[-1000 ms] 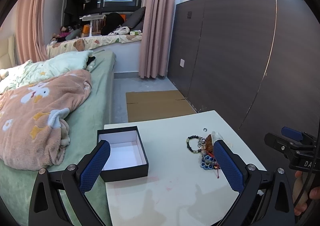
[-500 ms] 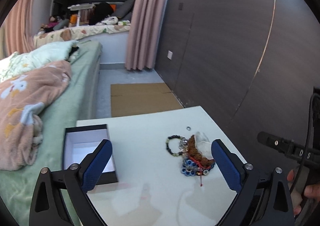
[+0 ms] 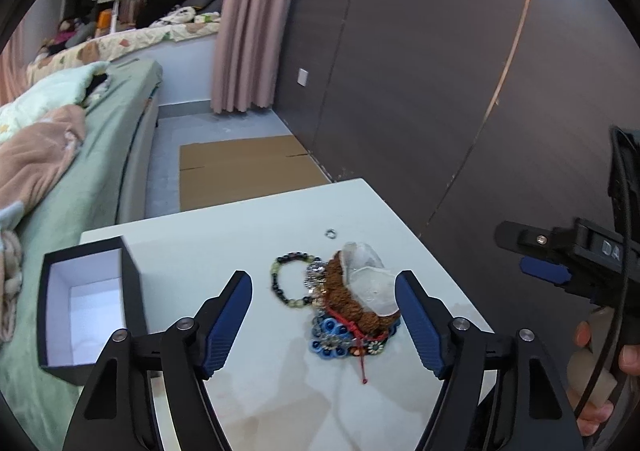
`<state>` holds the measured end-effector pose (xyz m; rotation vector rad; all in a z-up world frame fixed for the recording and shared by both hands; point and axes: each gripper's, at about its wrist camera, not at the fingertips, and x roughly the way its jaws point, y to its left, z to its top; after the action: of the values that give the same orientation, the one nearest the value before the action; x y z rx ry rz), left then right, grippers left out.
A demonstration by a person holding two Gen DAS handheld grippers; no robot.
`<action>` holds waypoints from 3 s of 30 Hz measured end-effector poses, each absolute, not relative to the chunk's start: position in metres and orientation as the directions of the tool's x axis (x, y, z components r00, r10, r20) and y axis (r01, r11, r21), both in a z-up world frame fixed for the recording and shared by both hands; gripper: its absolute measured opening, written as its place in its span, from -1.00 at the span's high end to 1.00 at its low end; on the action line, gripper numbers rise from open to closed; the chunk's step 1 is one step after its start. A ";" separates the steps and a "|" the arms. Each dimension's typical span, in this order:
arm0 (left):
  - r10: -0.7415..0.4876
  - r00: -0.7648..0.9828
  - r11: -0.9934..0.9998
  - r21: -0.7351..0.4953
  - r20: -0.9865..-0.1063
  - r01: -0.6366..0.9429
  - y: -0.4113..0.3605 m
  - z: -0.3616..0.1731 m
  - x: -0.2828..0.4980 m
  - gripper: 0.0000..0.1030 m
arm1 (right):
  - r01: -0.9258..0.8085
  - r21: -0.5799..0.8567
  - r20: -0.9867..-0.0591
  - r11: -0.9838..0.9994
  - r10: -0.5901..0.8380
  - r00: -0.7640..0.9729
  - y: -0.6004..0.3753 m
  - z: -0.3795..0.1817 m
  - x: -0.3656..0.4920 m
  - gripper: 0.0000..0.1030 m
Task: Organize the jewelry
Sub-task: 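Lower the left gripper onto the pile and grasp the white cloth pouch, then lift the white pouch with the left gripper while the right gripper grasps the brown bead bracelet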
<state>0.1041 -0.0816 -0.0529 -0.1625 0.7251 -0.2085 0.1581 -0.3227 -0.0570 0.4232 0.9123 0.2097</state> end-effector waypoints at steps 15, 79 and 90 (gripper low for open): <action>-0.333 0.665 0.941 -0.189 -0.668 0.282 -0.137 -0.075 0.144 -0.44 | 0.081 0.481 -0.722 0.873 0.342 0.601 -0.380 -0.061 0.180 -0.82; -0.253 0.832 0.926 -0.371 -0.494 0.061 0.025 -0.008 0.111 0.99 | -0.158 0.446 -0.841 0.881 0.473 0.263 -0.195 -0.138 0.215 0.33; -0.189 0.860 0.919 -0.393 -0.475 -0.015 0.070 -0.001 0.096 0.99 | -0.116 0.566 -0.736 0.816 0.564 0.375 -0.225 -0.115 0.214 0.60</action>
<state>0.0962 0.0700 -0.0013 -0.3985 0.5318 -0.0943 0.2140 -0.2249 -0.1155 0.4645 1.1095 0.4550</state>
